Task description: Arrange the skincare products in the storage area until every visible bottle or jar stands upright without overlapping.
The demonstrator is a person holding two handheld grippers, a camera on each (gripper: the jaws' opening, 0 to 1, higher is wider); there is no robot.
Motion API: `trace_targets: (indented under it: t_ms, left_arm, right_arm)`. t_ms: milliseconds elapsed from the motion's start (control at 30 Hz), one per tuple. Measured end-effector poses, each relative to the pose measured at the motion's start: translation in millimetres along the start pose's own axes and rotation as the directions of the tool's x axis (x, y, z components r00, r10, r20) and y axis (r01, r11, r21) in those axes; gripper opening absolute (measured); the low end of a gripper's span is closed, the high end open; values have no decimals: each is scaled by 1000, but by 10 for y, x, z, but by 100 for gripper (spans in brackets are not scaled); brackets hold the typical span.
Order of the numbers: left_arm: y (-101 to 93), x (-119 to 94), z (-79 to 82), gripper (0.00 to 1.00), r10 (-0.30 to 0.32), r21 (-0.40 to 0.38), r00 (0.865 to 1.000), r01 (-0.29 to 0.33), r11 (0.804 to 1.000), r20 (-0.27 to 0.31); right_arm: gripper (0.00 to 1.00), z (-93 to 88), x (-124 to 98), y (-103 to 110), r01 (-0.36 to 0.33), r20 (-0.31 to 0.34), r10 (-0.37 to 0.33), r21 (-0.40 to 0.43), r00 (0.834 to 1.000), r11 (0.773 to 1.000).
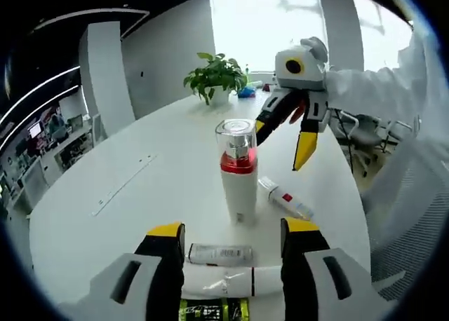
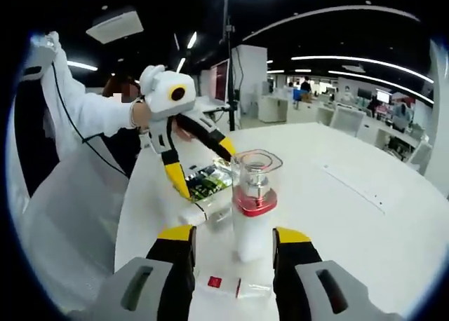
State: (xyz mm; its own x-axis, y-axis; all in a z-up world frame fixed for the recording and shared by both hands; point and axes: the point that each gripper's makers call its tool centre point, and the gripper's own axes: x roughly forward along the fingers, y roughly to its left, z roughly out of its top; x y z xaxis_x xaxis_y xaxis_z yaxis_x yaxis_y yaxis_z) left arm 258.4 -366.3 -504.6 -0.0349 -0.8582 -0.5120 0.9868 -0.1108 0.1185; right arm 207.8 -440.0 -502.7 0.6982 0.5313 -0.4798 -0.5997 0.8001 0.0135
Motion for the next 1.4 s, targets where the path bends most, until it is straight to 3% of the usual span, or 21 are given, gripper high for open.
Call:
trace_targets:
  t_ms: [167, 267, 367, 500, 600, 667, 900, 1233, 1400]
  left_arm:
    - [-127, -114, 28, 63, 6, -17, 1000, -6, 1000, -3]
    - [-128, -177, 9, 68, 17, -33, 1000, -17, 999, -9]
    - [-110, -263, -29, 71, 27, -50, 1000, -27, 998, -3]
    - [-181, -361, -113, 76, 34, -57, 999, -36, 998, -26]
    - [-156, -424, -144, 79, 46, -85, 999, -48, 995, -21]
    - [-173, -472, -160, 80, 51, -92, 999, -52, 994, -20]
    - [-258, -628, -137, 85, 70, -119, 998, -69, 990, 4]
    - [-228, -775, -313, 93, 70, -143, 998, -68, 987, 10]
    - [-232, -838, -347, 98, 78, -173, 997, -74, 982, 17]
  right_arm:
    - [48, 4, -60, 159, 28, -3, -28, 19, 1000, 999]
    - [51, -35, -90, 217, 84, -38, -83, 23, 996, 996]
    - [53, -18, -95, 341, 95, -34, -95, 12, 995, 995]
    - [68, -28, -85, 482, 121, -42, -120, 30, 992, 992]
    - [71, -53, -78, 546, 141, -60, -139, 42, 988, 989]
    - [78, -72, -66, 586, 132, -62, -129, 52, 990, 990]
    - [87, -212, -40, 521, 177, -103, -171, 55, 980, 983]
    - [99, -424, 29, 359, 224, -135, -210, 106, 968, 969]
    - [99, -568, 78, 337, 228, -177, -208, 104, 962, 968]
